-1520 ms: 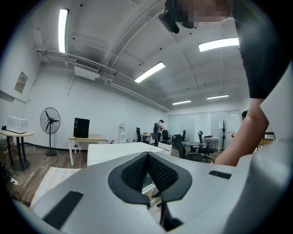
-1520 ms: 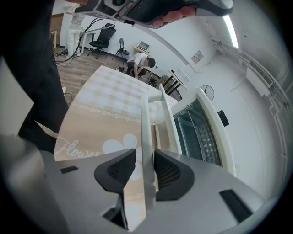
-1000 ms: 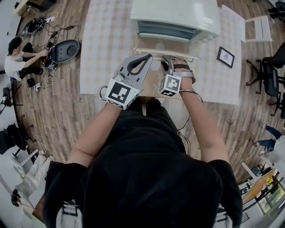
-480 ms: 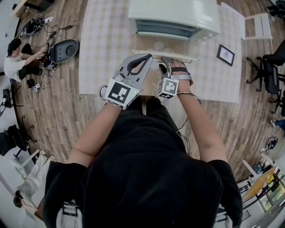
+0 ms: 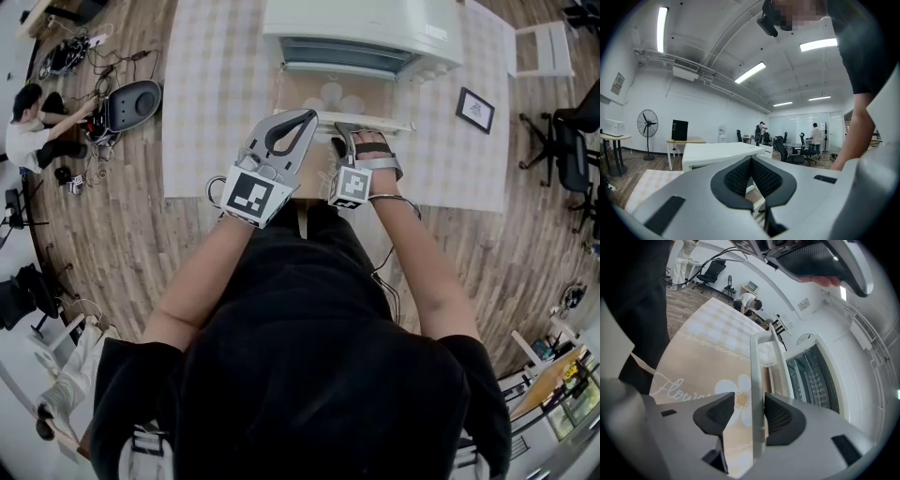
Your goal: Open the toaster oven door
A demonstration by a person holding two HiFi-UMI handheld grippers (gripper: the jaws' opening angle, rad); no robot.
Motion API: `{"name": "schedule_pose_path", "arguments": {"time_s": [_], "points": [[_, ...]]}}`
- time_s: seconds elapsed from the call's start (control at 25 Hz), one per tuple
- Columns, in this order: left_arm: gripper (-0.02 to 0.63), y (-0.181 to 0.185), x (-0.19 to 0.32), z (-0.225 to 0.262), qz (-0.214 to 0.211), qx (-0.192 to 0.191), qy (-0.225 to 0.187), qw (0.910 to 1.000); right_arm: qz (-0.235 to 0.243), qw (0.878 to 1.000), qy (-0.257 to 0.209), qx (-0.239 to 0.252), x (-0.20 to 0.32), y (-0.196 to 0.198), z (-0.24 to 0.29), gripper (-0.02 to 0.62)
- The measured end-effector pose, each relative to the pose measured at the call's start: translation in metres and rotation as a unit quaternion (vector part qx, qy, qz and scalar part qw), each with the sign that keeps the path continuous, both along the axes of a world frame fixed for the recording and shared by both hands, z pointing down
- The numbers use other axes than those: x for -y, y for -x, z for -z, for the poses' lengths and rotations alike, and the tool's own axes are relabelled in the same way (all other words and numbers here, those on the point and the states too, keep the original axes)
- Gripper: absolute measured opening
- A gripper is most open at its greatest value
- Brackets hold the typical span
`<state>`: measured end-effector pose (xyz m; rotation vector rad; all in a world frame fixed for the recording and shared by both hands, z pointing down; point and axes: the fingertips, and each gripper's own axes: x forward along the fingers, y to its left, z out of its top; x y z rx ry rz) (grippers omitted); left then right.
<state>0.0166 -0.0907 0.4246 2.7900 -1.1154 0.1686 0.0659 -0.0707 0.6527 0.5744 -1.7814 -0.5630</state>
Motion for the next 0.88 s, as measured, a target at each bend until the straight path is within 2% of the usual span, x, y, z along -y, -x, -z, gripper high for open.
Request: {"name": "schedule_pose_path", "arguments": {"time_s": [0.08,0.24,0.88], "points": [[0.015,-0.002,0.000,0.001,-0.003,-0.001,-0.009,1.0000,0.003,1.000,-0.005,-0.002,-0.002,-0.001,-0.004,0.204],[0.015,-0.004,-0.002,0.000,-0.004,-0.002,0.012,0.9999,0.003,1.000,-0.008,-0.004,-0.007,-0.001,-0.012,0.210],[0.015,0.012,-0.005,-0.001,0.005,0.001,0.014,0.9999,0.003,1.000,-0.018,-0.017,-0.017,0.003,-0.027,0.242]]}}
